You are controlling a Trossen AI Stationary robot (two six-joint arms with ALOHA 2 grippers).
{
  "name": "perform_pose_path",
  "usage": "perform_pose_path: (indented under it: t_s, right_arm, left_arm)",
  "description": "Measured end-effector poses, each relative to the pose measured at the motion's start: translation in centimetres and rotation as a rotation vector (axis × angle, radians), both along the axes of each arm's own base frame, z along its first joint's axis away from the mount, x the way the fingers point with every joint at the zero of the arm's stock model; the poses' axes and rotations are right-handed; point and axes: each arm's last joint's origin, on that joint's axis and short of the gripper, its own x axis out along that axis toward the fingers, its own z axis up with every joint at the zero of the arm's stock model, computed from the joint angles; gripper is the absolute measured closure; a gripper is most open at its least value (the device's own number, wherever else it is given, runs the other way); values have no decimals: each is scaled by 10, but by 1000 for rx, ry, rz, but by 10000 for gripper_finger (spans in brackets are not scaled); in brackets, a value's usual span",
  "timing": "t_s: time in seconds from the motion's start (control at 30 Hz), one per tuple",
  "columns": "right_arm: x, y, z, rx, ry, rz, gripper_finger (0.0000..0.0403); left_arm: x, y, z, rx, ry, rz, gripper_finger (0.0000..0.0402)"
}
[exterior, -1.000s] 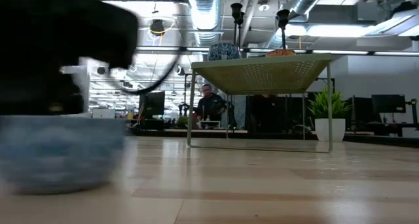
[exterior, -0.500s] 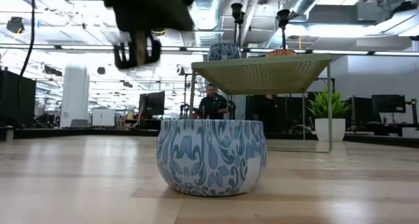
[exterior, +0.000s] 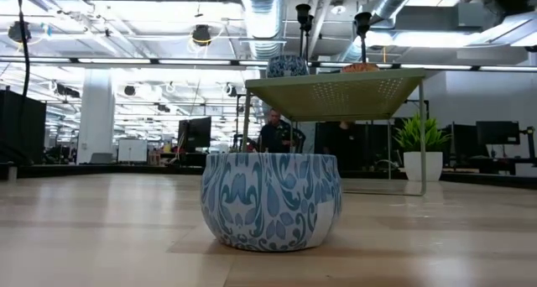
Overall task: Pick & Place candle stick holders
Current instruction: Put the light blue patterned scented candle on the shelf
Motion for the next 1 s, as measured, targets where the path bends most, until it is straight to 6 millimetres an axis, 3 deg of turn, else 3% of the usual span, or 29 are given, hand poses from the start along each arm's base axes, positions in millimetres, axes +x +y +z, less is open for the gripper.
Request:
perform_pose_path:
  t_s: [0.2, 0.4, 0.67, 0.9, 1.0]
  right_arm:
    - [26, -22, -13, -89, 37, 84, 74]
    - [52, -13, -50, -110, 40, 190, 74]
    - [76, -6, -88, -82, 32, 150, 74]
    - [85, -9, -116, -84, 47, 136, 74]
    - [92, -4, -122, -81, 44, 135, 74]
  left_arm:
    - [-2, -10, -51, 16, 98, 22, 399]
    - [6, -14, -88, -24, 41, 53, 397]
    - [20, -23, -117, 8, -9, 125, 397]
    - [37, -33, -140, 4, -27, 142, 397]
    - [44, -35, -149, -4, -38, 155, 397]
